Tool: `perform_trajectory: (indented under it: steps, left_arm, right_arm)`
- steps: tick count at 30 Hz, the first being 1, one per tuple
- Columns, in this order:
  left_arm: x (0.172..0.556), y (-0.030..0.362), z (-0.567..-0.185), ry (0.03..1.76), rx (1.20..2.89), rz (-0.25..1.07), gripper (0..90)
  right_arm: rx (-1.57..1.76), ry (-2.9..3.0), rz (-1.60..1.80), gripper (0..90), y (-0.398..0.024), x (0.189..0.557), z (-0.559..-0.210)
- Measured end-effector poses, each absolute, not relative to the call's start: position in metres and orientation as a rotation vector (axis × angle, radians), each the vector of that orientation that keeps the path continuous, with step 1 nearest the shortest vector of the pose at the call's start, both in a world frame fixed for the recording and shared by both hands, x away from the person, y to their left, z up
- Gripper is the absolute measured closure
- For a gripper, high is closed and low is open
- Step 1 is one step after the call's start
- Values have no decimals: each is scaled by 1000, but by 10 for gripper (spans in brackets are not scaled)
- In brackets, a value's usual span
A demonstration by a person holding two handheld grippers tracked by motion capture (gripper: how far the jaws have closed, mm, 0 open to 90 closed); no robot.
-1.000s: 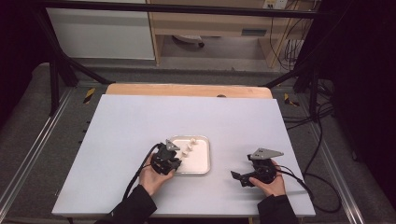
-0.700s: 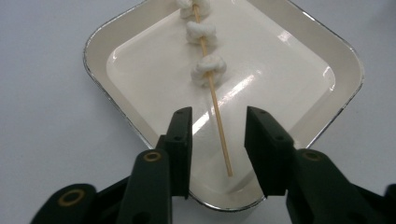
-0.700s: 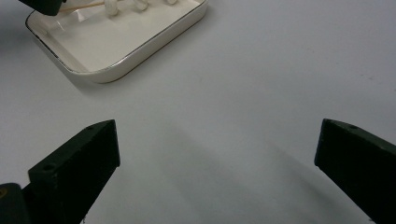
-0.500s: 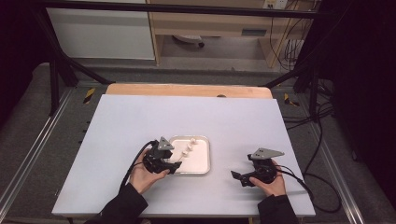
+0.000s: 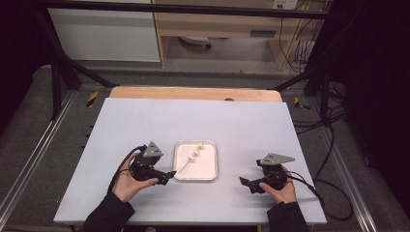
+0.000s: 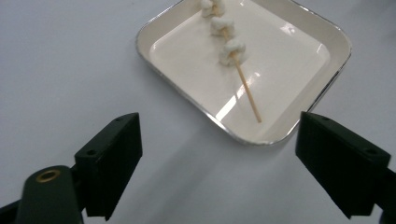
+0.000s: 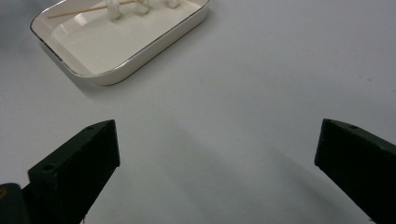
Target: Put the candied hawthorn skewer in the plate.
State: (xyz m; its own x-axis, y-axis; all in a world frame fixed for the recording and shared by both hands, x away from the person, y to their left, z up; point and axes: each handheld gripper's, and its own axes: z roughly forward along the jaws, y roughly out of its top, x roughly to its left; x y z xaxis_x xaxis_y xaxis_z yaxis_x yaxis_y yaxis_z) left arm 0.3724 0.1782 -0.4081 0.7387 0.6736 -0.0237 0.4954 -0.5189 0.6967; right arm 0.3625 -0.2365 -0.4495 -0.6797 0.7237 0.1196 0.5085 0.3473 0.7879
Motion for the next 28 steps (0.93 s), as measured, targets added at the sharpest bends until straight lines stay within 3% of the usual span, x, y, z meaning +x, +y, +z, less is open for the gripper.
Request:
perform_trajectory:
  steps: [18,28]
  left_arm:
    - [352,251,-445,986,2119,357,90]
    - [347,257,-452,982,2108,343,89]
  right_arm:
    - [1112,2370,1235,6,-237,361,-451]
    - [1123,2381,1229,6,-239,358,-454]
